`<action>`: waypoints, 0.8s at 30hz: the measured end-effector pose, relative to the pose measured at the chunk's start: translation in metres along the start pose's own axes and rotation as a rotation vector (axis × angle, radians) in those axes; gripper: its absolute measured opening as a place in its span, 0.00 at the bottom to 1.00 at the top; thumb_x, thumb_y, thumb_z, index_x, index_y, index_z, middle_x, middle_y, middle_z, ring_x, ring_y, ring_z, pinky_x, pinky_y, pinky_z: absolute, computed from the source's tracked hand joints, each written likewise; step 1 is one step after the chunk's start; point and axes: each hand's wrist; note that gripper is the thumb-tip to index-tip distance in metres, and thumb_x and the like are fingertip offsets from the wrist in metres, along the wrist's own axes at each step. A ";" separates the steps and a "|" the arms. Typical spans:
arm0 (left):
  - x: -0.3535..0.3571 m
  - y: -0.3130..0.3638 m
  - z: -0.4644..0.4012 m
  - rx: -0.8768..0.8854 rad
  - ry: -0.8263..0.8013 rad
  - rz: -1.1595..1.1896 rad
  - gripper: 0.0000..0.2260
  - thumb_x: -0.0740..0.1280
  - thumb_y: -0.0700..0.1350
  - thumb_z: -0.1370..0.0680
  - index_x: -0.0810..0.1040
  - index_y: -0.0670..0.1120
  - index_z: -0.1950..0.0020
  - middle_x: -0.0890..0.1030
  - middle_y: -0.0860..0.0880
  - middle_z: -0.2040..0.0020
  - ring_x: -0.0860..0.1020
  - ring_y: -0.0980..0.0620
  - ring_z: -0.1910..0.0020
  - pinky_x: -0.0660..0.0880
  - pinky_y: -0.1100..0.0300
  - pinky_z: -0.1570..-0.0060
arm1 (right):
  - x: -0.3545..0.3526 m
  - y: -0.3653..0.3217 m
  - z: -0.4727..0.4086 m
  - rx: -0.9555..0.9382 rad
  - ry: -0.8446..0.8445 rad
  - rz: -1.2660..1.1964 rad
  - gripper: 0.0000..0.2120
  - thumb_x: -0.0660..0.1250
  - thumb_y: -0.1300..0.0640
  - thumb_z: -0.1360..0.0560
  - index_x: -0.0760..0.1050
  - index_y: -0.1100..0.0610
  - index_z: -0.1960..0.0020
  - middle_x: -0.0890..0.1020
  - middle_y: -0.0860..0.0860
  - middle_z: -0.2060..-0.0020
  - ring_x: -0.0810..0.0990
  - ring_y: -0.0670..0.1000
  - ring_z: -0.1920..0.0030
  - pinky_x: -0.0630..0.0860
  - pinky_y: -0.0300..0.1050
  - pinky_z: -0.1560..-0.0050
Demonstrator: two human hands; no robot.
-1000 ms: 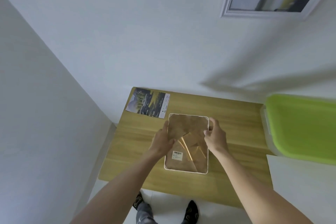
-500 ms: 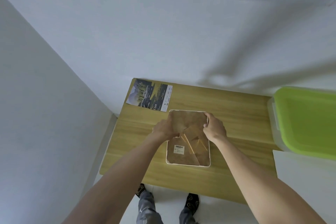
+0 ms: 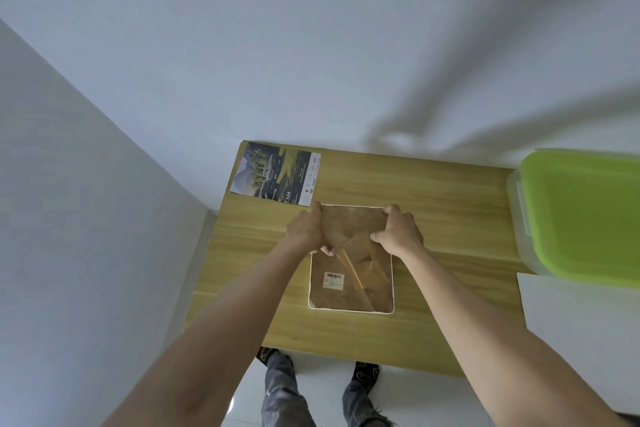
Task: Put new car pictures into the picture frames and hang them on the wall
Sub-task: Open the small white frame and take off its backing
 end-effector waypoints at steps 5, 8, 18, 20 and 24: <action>-0.007 -0.008 -0.007 -0.057 -0.059 0.466 0.33 0.78 0.35 0.34 0.67 0.47 0.34 0.78 0.43 0.46 0.78 0.46 0.57 0.77 0.54 0.55 | -0.001 0.013 -0.007 0.066 0.038 -0.206 0.22 0.73 0.63 0.31 0.73 0.54 0.40 0.77 0.50 0.45 0.79 0.53 0.48 0.79 0.54 0.46; -0.009 -0.013 -0.009 -0.104 -0.092 0.618 0.26 0.74 0.31 0.32 0.71 0.47 0.39 0.78 0.42 0.51 0.78 0.47 0.61 0.80 0.52 0.52 | -0.001 0.018 -0.007 0.073 -0.006 -0.266 0.17 0.70 0.64 0.31 0.74 0.53 0.45 0.77 0.46 0.50 0.80 0.54 0.47 0.81 0.57 0.48; -0.006 -0.016 -0.013 -0.156 0.045 0.849 0.11 0.72 0.33 0.26 0.75 0.44 0.50 0.80 0.43 0.52 0.80 0.49 0.57 0.78 0.54 0.59 | -0.011 0.027 0.010 -0.017 -0.092 -0.418 0.17 0.68 0.58 0.25 0.72 0.54 0.37 0.80 0.48 0.47 0.79 0.49 0.46 0.77 0.45 0.46; -0.004 -0.022 -0.012 -0.169 0.071 0.892 0.09 0.72 0.33 0.26 0.75 0.45 0.52 0.81 0.43 0.52 0.81 0.47 0.55 0.80 0.52 0.57 | -0.012 0.030 0.016 -0.010 -0.117 -0.499 0.14 0.71 0.59 0.25 0.77 0.56 0.40 0.82 0.49 0.47 0.80 0.50 0.44 0.75 0.44 0.42; 0.000 -0.030 -0.009 -0.161 0.122 0.953 0.08 0.70 0.33 0.26 0.75 0.45 0.55 0.78 0.46 0.57 0.79 0.46 0.58 0.80 0.46 0.52 | -0.011 0.037 0.032 -0.015 -0.186 -0.602 0.08 0.73 0.63 0.28 0.84 0.56 0.50 0.86 0.47 0.55 0.82 0.46 0.50 0.74 0.37 0.52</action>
Point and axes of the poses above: each hand's wrist, its own z-axis away from the middle knuckle, its own x-axis out of the palm, y = z × x
